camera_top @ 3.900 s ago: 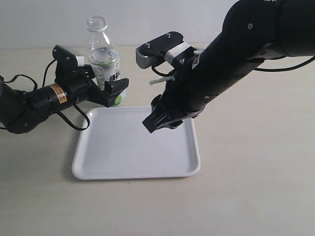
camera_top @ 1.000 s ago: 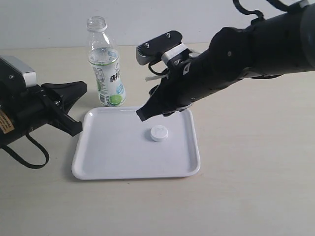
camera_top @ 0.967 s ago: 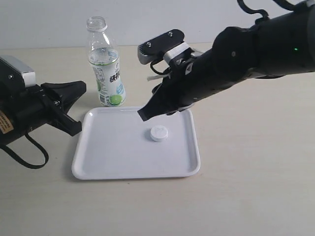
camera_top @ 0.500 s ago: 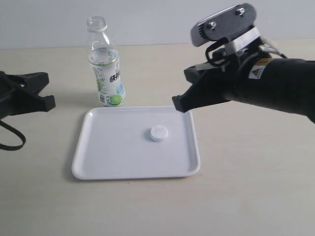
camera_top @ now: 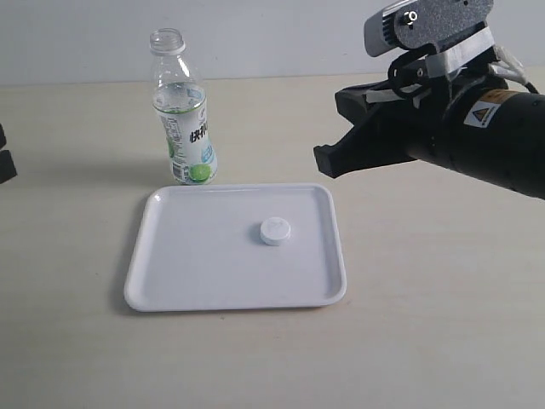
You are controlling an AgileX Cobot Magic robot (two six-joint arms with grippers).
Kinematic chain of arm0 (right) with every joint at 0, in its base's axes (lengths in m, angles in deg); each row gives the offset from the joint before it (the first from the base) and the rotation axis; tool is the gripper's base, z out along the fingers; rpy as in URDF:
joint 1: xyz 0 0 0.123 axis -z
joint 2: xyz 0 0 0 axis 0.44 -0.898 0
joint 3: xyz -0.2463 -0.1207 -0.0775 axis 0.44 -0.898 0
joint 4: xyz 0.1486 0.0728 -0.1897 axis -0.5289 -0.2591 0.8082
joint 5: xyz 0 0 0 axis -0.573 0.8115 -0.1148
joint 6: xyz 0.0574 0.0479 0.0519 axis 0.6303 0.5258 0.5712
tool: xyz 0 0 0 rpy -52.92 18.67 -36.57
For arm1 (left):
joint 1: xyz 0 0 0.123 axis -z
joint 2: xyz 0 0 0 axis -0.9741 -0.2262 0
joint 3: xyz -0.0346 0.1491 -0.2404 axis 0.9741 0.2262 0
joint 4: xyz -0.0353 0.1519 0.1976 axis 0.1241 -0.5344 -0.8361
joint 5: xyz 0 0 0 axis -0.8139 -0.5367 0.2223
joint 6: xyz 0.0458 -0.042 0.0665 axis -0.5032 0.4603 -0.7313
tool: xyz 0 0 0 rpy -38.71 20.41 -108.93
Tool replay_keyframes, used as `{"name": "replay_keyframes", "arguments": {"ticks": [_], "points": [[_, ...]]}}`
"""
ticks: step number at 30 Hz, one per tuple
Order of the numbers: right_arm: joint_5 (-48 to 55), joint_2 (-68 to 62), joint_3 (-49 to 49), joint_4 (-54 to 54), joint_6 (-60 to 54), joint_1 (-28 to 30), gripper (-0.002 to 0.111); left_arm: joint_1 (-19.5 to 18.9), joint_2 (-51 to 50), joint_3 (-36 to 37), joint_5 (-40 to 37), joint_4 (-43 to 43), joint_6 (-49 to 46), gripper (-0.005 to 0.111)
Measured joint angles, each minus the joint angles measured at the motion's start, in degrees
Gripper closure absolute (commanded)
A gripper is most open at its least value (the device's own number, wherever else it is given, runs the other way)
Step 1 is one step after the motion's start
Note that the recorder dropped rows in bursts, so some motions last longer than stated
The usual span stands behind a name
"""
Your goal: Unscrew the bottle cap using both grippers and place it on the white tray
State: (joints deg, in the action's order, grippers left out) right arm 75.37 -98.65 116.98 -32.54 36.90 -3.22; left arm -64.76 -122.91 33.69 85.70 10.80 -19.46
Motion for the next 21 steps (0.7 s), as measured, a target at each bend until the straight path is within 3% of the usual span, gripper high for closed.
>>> {"name": "replay_keyframes", "arguments": {"ticks": [7,17,21], "points": [[-0.1,0.0,0.0,0.0,0.0,0.0,0.108,0.0,6.5,0.1,-1.6,0.0,0.4,0.107],[-0.1,0.0,0.0,0.0,0.0,0.0,0.108,0.0,6.9,0.1,-2.4,0.0,0.5,0.107],[-0.1,0.0,0.0,0.0,0.0,0.0,0.108,-0.1,8.8,0.3,-11.8,0.0,0.5,0.107]]}}
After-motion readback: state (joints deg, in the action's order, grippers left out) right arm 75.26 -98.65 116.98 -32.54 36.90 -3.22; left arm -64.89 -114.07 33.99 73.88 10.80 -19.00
